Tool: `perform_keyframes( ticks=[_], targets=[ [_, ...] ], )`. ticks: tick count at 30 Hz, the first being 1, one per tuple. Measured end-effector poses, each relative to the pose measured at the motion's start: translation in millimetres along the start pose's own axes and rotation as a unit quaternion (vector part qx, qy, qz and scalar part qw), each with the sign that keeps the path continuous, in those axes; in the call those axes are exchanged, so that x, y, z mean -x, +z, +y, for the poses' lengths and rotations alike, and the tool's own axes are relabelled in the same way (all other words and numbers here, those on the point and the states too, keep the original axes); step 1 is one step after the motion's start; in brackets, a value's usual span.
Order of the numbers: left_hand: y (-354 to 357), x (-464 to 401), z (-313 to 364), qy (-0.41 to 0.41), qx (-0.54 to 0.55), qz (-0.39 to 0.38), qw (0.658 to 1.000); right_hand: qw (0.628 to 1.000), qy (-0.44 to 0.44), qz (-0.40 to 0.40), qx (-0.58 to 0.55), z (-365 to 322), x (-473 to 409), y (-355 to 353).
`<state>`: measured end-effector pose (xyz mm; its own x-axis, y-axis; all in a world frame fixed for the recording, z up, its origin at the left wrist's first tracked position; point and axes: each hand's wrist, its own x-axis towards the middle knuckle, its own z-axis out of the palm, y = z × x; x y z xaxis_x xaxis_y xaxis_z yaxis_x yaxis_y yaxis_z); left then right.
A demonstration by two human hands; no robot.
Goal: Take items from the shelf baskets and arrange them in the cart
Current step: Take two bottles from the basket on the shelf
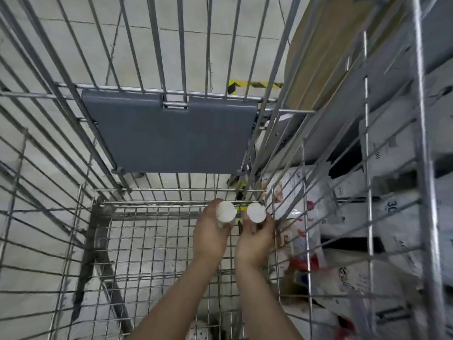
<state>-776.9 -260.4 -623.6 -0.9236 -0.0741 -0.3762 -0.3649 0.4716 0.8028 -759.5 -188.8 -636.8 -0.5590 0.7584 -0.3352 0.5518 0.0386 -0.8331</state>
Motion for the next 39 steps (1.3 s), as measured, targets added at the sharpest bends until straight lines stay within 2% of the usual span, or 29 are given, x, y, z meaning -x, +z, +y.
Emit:
perform_keyframes(
  ticks=[9, 14, 20, 25, 28, 34, 39],
  targets=[
    [16.2, -17.2, -2.0, -0.011, 0.018, -0.005, 1.0, 0.998, -0.031, 0.062, 0.014, -6.2, -11.4, 17.2],
    [20.4, -20.7, -3.4, -0.008, 0.025, -0.016, 1.0, 0.998, -0.008, 0.062, 0.004, -7.2, -12.9, 17.5],
    [21.3, -14.8, -2.1, -0.028, 0.116, -0.012, 0.993, 0.999, -0.005, 0.037, 0.002, -9.0, -13.7, 13.5],
    [16.9, -14.0, -1.9, -0.016, 0.124, -0.019, 0.992, 0.998, -0.029, 0.04, 0.025, -9.8, -8.0, 10.9],
    [13.8, -13.8, -2.4, -0.02, 0.126, -0.048, 0.991, 0.998, -0.03, 0.042, 0.038, -5.8, -7.3, 9.9],
    [3.6, -1.6, -3.0, -0.057, 0.108, -0.108, 0.987, 0.998, 0.049, 0.003, 0.041, -0.6, 4.8, -6.0],
    [-34.3, 29.0, -7.3, -0.121, 0.077, -0.078, 0.987, 0.996, 0.01, -0.076, 0.034, -9.1, 35.5, -35.8]
  ],
)
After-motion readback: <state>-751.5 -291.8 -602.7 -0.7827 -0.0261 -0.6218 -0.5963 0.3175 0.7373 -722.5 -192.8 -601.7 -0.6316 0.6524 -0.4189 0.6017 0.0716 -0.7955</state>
